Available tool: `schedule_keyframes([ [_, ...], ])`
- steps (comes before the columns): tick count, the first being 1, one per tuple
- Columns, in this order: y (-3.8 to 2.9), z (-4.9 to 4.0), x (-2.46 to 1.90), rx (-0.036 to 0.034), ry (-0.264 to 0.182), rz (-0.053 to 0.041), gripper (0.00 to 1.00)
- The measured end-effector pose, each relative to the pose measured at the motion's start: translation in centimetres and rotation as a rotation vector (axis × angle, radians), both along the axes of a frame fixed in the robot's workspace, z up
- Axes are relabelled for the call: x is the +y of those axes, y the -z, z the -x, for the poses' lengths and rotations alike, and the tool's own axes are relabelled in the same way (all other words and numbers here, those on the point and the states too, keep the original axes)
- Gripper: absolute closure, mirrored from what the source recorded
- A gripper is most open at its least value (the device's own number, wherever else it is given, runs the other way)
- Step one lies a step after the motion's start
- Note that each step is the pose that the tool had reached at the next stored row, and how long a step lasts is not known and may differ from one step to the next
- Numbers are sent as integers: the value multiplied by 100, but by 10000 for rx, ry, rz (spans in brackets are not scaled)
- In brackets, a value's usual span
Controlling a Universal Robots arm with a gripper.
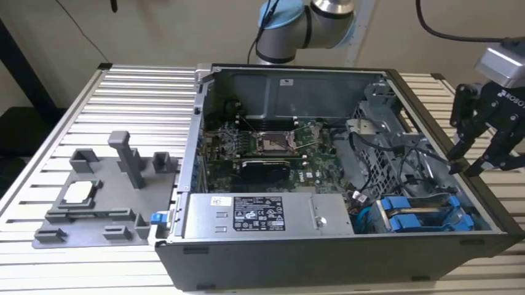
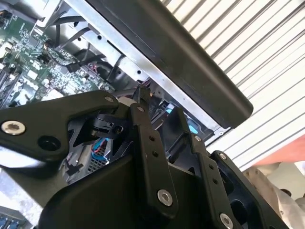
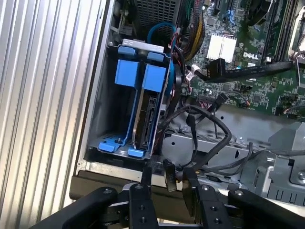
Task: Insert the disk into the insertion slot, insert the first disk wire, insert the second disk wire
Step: 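Insert the first disk wire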
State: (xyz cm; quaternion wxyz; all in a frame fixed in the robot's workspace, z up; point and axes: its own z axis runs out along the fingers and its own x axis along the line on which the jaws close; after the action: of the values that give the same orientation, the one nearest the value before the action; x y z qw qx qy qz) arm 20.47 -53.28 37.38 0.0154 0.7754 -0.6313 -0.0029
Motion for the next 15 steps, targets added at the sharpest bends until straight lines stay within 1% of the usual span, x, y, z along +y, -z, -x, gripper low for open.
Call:
schedule_keyframes([
  [8,13,1,1,-2,-104,62,60],
  [9,14,3,1,-2,-106,64,63],
  [10,14,10,1,-2,-103,67,63],
  [11,15,15,1,-2,-104,68,70],
  [15,20,21,1,-3,-105,77,70],
])
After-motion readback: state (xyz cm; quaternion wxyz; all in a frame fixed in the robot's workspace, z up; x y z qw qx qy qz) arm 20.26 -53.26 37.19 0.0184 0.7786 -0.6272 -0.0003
